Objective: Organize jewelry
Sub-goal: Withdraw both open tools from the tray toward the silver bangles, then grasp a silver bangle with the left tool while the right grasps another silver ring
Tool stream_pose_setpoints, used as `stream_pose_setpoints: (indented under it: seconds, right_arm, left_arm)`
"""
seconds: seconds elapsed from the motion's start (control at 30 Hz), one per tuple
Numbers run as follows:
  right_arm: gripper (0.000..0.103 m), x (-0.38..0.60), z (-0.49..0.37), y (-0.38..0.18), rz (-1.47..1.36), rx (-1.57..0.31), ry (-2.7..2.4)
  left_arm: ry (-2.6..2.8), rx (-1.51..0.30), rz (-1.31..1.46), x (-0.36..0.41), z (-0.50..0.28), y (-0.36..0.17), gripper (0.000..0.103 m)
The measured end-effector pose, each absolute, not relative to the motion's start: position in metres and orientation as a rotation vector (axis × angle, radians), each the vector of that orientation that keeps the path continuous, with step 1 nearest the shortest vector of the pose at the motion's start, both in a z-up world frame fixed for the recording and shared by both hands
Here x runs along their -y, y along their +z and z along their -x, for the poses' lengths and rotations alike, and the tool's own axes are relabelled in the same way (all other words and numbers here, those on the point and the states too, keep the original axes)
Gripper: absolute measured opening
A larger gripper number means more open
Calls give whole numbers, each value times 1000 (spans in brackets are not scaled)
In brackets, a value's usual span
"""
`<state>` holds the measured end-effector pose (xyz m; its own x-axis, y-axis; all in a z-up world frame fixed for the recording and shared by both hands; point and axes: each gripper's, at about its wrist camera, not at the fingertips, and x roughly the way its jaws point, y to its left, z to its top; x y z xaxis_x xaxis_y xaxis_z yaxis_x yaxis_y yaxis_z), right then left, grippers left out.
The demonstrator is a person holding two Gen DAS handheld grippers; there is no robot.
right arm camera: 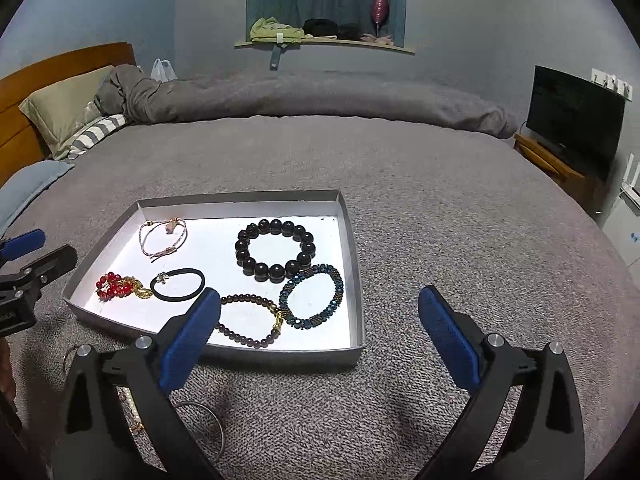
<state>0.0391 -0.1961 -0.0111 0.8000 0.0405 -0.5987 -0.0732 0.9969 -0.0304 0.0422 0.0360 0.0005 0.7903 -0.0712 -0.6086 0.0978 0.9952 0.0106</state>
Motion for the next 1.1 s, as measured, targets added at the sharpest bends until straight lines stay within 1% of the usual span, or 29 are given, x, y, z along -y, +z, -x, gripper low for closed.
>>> stream_pose_setpoints:
  seconds: [0.5, 0.83, 1.1]
  right_arm:
    - [97, 204, -8, -7, 48, -629, 85]
    - [98, 207, 10, -25, 96, -659, 111]
    - [97, 192, 22, -53, 122, -751, 291]
  left_arm:
    - [-68, -651, -54, -56, -13, -7, 94]
    - [-157, -753, -73, -61, 8, -38, 95]
    - [-208, -840, -74, -59, 7, -62, 94]
